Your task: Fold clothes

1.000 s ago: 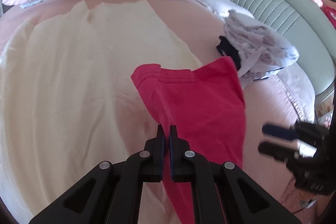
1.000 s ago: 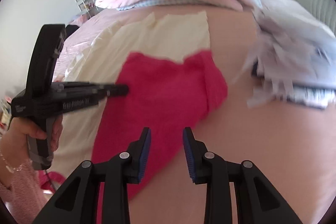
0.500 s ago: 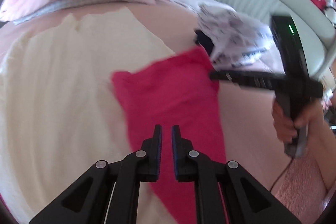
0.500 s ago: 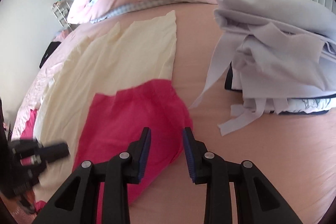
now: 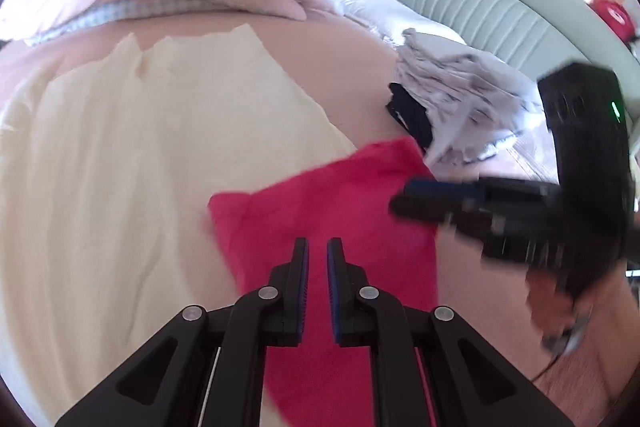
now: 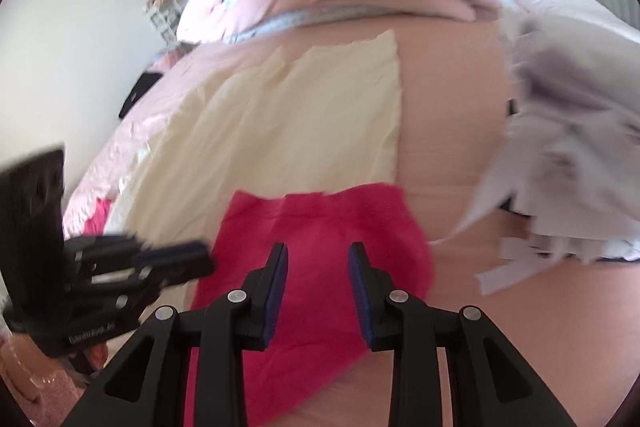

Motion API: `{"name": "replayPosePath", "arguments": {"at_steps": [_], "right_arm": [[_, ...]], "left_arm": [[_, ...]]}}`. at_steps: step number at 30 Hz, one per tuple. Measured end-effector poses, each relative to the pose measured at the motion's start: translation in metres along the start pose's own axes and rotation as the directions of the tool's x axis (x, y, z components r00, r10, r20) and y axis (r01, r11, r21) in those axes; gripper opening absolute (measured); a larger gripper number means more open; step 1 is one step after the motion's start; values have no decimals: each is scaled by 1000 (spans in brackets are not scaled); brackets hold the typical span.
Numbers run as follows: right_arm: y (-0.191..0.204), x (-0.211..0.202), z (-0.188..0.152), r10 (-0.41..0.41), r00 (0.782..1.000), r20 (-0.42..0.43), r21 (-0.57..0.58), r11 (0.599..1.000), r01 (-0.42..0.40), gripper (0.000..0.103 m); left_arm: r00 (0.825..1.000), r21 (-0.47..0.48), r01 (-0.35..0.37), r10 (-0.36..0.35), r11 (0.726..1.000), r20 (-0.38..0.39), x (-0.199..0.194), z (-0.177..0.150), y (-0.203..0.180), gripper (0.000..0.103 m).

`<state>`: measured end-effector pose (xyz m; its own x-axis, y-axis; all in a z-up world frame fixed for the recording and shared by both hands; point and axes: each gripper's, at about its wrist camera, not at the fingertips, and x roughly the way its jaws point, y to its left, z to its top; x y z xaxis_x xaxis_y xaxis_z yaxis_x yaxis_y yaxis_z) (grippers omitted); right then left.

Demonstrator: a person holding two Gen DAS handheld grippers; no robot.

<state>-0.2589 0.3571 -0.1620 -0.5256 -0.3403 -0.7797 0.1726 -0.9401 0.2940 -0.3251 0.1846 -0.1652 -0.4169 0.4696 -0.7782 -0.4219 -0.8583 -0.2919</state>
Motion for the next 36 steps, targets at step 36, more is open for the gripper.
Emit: {"name": "replayPosePath", "arguments": {"at_steps": [36], "right_arm": [[22,-16,-11,-231,973,24,37,973,230,44]], "left_arm": [[984,58,-178,179,982,-15,-15,-54,-19,48]]}}
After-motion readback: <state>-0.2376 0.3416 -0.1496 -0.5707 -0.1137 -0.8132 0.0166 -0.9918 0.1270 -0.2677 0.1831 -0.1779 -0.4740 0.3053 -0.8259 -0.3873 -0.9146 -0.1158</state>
